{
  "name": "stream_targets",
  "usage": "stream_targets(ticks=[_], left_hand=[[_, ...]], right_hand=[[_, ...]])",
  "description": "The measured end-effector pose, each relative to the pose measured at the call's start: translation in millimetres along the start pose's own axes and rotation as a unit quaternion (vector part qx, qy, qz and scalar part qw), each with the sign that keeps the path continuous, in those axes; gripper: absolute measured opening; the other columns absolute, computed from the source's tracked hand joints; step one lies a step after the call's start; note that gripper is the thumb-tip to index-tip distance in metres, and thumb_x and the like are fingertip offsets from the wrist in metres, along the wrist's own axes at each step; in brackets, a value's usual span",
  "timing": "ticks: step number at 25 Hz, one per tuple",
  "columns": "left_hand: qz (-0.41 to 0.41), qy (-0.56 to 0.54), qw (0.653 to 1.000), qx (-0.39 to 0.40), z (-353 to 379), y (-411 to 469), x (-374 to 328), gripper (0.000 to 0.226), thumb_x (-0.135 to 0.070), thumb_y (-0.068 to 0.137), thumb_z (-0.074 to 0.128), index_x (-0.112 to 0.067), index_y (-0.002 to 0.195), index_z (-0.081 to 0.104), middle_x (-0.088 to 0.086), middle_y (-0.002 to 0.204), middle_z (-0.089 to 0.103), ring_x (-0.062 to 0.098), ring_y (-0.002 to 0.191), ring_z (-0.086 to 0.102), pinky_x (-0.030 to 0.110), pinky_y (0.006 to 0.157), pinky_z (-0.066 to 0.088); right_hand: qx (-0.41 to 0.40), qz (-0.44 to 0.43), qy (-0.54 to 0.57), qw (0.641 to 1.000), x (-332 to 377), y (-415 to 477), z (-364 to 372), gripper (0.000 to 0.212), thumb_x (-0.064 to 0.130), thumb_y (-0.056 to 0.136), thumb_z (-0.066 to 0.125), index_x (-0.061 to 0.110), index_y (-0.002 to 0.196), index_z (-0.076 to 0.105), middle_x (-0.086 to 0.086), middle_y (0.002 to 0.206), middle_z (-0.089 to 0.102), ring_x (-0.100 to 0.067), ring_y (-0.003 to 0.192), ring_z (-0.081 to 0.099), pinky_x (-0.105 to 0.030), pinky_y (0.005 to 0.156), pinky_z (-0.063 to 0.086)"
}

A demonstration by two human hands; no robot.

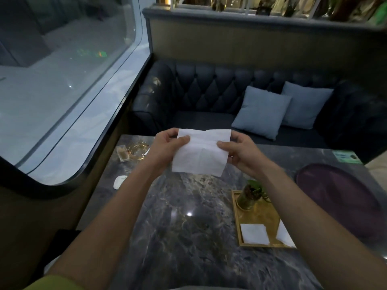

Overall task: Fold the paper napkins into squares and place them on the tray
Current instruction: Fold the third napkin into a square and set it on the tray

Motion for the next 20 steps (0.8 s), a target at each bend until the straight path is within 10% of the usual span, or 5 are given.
stream_targets(ticks=[20], left_hand=[[0.147,-0.026,0.987,0.059,32,21,-155,0.019,-0.001,0.095,0.054,-0.011,0.102,0.068,0.002,0.092,0.072,0.013,0.080,0.070,0.025,0.068,0.058]], right_hand=[[-0.001,-0.169,-0.093,0.981,173,-20,-13,0.025,-0.001,0.092,0.059,0.005,0.116,0.064,-0.008,0.108,0.071,-0.022,0.093,0.070,-0.034,0.077,0.059]])
Point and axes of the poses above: each hand's wrist, its own y-axis towards the middle knuckle, its own z-axis out of the palm, x = y × z, the point moved 1 cm from there along y, towards the middle knuckle
